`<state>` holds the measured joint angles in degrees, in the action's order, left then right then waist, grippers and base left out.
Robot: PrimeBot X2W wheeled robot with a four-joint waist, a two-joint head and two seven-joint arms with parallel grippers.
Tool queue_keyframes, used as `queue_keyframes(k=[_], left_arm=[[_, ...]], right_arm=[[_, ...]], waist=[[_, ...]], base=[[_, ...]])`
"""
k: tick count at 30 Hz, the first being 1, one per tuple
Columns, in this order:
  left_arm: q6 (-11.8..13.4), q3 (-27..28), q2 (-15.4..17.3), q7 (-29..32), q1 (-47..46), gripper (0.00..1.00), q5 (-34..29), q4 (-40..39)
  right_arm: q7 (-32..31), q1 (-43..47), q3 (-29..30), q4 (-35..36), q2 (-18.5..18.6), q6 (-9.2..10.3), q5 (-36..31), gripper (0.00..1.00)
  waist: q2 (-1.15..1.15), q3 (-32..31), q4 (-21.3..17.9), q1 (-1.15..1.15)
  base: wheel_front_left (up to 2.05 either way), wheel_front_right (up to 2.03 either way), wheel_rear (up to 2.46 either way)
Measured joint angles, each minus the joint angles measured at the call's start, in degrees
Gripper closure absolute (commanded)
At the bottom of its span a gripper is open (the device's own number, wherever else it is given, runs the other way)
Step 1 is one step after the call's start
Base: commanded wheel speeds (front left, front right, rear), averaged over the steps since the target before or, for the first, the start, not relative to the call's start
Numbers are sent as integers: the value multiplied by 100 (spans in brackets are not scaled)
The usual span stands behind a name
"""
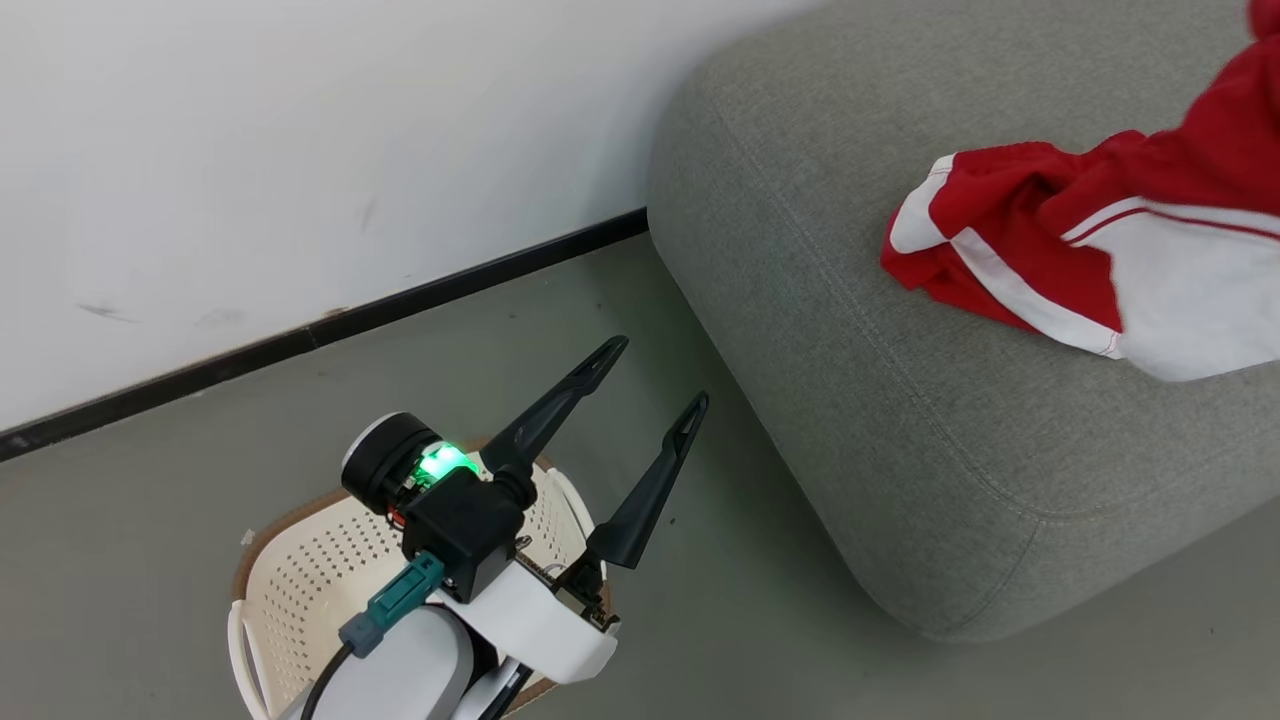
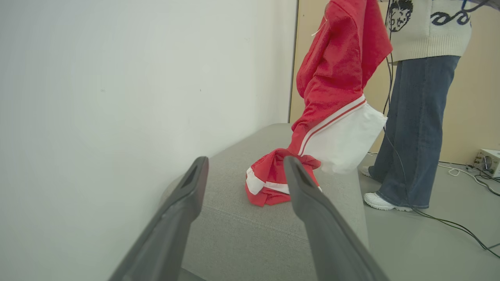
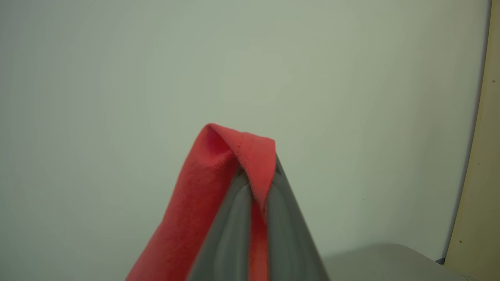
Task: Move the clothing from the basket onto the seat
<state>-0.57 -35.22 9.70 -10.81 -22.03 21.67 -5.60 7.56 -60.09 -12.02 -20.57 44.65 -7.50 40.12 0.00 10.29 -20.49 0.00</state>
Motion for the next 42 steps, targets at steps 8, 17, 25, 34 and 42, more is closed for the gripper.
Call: queue_keyframes(k=[8, 17, 25, 34, 42], left_arm=[[43, -20, 113, 178, -119, 0, -113, -319], [49, -99, 154, 414, -253, 0, -266, -564], [48, -169, 172, 594, -372, 0, -316, -720], [42, -205, 179, 727, -476, 0, -367, -817], [33, -207, 190, 731, -651, 0, -376, -850]], right_arm=[[-51, -323, 456, -883, 280, 0, -478, 100], [88, -333, 493, -1467, 279, 0, -1128, 100], [204, -348, 335, -1742, -176, 0, -1504, 100], [260, -250, 222, -2274, -978, 0, -1760, 100], [368, -116, 458, -2836, -1220, 0, -2098, 100]], waist=[[0, 316, 193, 0], [0, 631, 405, 0], [0, 940, 614, 0], [0, 1282, 828, 0], [0, 1577, 1009, 0]], base=[[0, 0, 0], [0, 0, 0], [0, 0, 0], [0, 0, 0], [0, 0, 0]])
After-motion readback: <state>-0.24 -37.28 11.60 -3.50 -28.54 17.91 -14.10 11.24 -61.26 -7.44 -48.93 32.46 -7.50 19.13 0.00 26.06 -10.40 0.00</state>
